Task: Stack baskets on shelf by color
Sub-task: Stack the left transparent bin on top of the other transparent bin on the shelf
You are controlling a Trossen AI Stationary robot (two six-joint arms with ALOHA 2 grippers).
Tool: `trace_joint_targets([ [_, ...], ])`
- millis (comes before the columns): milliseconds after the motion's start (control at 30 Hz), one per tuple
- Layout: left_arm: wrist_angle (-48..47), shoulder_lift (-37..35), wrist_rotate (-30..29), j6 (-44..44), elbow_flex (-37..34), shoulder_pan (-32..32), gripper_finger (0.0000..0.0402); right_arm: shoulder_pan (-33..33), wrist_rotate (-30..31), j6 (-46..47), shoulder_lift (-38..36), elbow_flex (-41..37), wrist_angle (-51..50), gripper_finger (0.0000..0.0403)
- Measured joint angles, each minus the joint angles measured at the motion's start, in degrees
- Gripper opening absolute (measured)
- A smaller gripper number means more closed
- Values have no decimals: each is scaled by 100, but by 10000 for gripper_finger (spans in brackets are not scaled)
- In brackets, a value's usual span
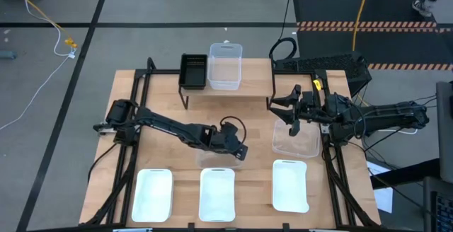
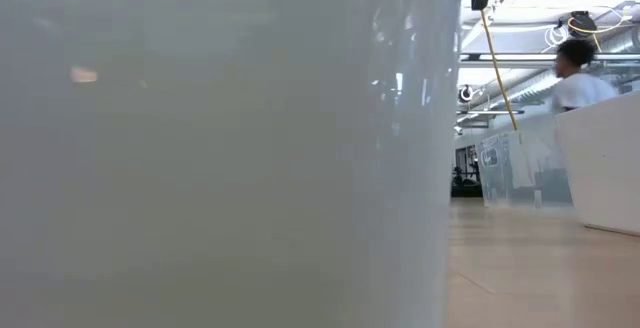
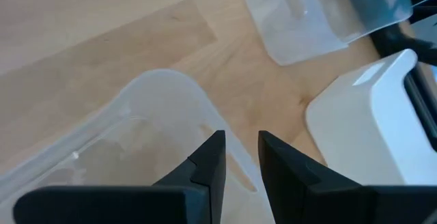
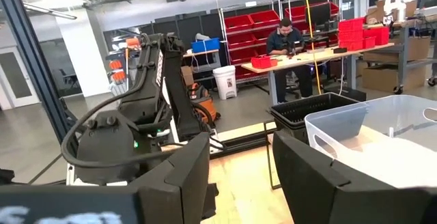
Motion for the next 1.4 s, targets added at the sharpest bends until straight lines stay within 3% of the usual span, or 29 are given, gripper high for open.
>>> trace_joint_targets([
  [300,95,144,20,-59,3,1,94,-2,2,-62,-4,0,68,155],
  [600,138,284,97,-120,4,22,185,-2,2,-166,-15,0,149,155],
  [733,91,379,219,-146,11,61,195,-2,2,-170,-15,0,158,155],
  [867,-39,385,474,-108,20,153,161,-2,2,-189,-15,0,193,155],
  [1167,-683,76,659,-16,4,235,18,-2,2,-213,-15,0,173,155],
  [1400,-1188,-378,644,-490,-4,46,18,-2,0,-233,-20,0,149,155],
])
